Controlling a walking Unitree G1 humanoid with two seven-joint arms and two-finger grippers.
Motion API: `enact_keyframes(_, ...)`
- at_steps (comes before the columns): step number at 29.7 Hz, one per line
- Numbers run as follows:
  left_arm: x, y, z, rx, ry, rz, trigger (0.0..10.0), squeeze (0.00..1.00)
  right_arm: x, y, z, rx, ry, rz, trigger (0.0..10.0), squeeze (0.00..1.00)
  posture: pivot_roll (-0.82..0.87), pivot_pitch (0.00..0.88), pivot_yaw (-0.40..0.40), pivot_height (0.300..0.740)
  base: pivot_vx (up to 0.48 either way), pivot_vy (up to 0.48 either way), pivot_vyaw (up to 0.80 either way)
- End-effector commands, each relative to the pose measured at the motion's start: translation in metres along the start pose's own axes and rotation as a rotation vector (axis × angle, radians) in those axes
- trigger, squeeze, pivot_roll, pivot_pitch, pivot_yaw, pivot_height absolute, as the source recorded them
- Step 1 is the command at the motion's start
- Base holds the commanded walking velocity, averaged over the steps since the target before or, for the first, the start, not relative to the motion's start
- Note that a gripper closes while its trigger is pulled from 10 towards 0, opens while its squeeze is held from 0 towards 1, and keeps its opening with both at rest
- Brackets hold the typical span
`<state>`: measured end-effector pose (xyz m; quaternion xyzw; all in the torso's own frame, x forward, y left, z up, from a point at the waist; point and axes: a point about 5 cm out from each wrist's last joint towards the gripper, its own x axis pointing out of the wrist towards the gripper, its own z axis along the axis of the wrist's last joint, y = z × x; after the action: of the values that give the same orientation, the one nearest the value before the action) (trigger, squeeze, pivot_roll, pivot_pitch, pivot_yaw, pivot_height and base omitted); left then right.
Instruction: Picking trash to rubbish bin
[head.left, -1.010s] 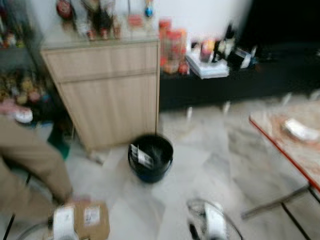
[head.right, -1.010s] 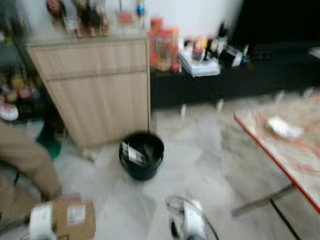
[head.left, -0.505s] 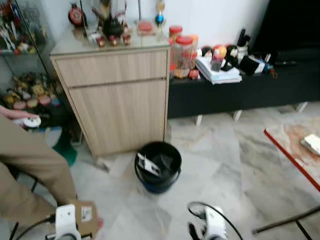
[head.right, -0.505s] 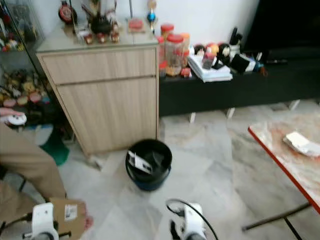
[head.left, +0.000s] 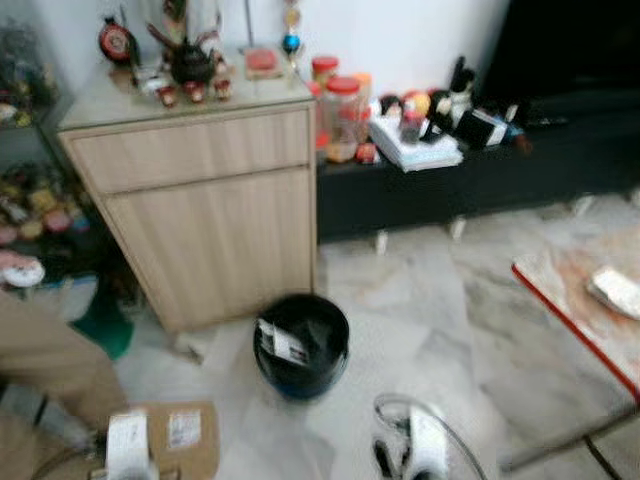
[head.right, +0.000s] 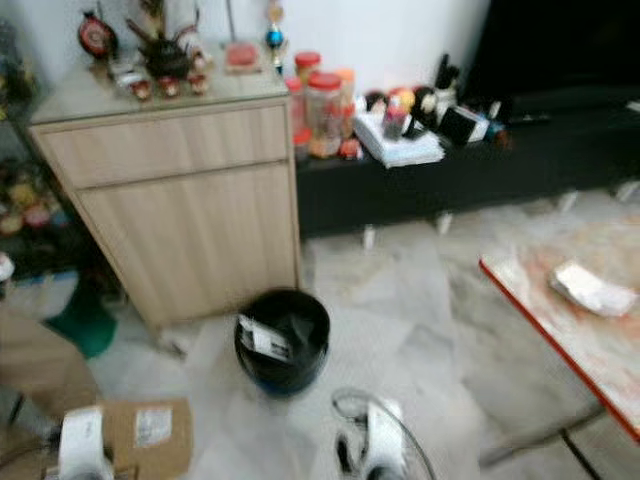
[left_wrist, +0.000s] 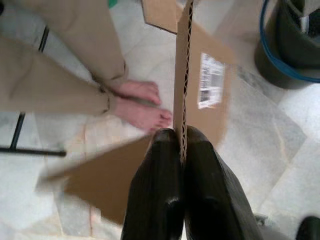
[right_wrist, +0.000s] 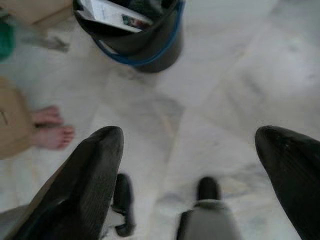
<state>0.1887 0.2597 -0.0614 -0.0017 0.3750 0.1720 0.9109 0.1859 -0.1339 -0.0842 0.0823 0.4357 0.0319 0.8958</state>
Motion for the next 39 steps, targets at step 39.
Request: enact_keyframes(39, 0.0027, -0.0070, 0.0115, 0.023, -0.039, -0.027, 10.0, 0.00, -0.0003, -0.0063, 0.0043, -0.027, -0.018, -0.018, 10.0, 0.00, -0.06, 0.010, 0.018, 0.740, 0.294, 0.000, 0.05)
